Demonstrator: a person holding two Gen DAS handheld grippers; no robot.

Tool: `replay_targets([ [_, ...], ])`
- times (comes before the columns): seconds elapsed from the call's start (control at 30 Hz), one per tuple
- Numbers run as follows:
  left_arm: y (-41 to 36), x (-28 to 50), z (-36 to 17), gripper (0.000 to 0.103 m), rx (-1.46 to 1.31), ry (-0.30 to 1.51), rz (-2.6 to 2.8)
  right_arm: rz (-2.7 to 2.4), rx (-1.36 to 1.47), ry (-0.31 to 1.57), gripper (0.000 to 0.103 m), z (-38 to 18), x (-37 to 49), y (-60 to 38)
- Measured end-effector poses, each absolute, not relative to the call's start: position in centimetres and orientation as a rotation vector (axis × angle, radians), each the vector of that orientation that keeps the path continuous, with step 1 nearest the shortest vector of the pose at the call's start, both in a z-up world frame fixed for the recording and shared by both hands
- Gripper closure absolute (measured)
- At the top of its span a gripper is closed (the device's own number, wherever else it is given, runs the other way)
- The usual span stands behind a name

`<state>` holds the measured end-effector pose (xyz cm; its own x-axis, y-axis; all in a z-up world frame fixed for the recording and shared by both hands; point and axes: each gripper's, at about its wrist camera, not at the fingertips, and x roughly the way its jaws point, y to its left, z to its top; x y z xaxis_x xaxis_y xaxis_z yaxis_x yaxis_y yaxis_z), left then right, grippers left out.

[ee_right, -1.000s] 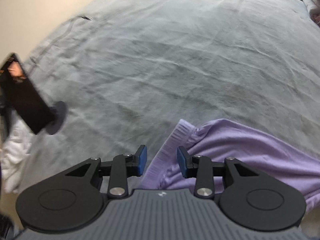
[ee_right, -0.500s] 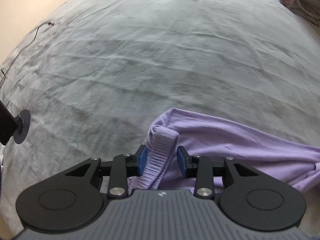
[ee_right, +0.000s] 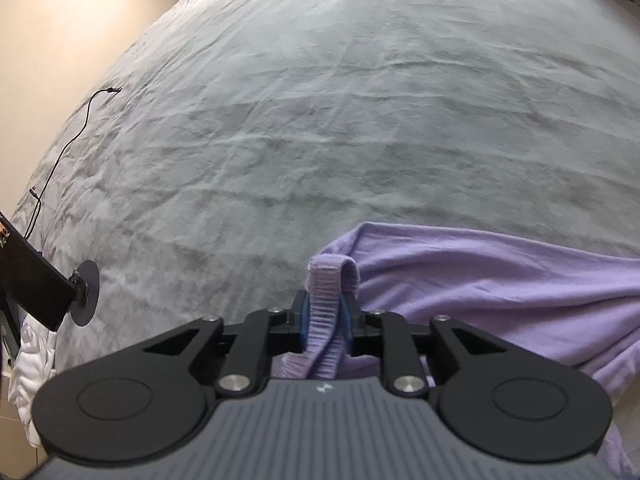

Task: Fold clothes

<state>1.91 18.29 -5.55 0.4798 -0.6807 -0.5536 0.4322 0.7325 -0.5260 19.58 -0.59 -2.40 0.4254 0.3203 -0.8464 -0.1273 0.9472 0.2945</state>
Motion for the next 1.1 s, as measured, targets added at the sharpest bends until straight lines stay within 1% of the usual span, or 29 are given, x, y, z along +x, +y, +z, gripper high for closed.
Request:
replay_targets([
  [0.17,18.9,2.2,-5.5,0.097,-0.364,0.835,-0.672,0.238,0.120,1.102,0.079,-2.8,19.9,0.5],
  [0.23,19.1,2.3,-5.5,0.097,-0.367,0.847,-0.660,0.213,0.077,1.095,0.070,-2.7,20.0,0.8],
  [0.27,19.2,2.3,-5.6,0.097,-0.366,0.854,-0.652,0.206,0.066,1.087,0.063,-2.6,20.0,0.9],
  [0.3,19.3,2.3,-5.7,0.097,-0.367,0.861,-0.645,0.204,0.061,1.083,0.060,-2.5,20.0,0.9],
  [0.53,20.0,2.1,-5.7,0.097,-0.380,0.876,-0.627,0.219,0.058,1.068,0.061,-2.5,19.8,1.7],
  [0.63,20.0,2.0,-5.6,0.097,-0.373,0.883,-0.627,0.204,0.042,1.070,0.063,-2.7,19.7,2.1],
  [0.7,20.2,2.1,-5.8,0.097,-0.374,0.906,-0.611,0.203,0.049,1.064,0.073,-2.7,19.6,2.2],
  [0.77,20.5,2.3,-6.1,0.097,-0.385,0.930,-0.591,0.202,0.056,1.057,0.079,-2.6,19.5,2.2],
  [0.87,21.2,2.6,-6.3,0.097,-0.417,0.950,-0.568,0.200,0.062,1.049,0.079,-2.6,19.5,2.3],
  [0.93,21.5,2.6,-6.4,0.097,-0.428,0.953,-0.557,0.197,0.064,1.050,0.077,-2.7,19.5,2.5],
  [1.1,21.3,2.7,-6.5,0.097,-0.421,0.965,-0.553,0.193,0.067,1.061,0.077,-3.1,19.6,3.2],
])
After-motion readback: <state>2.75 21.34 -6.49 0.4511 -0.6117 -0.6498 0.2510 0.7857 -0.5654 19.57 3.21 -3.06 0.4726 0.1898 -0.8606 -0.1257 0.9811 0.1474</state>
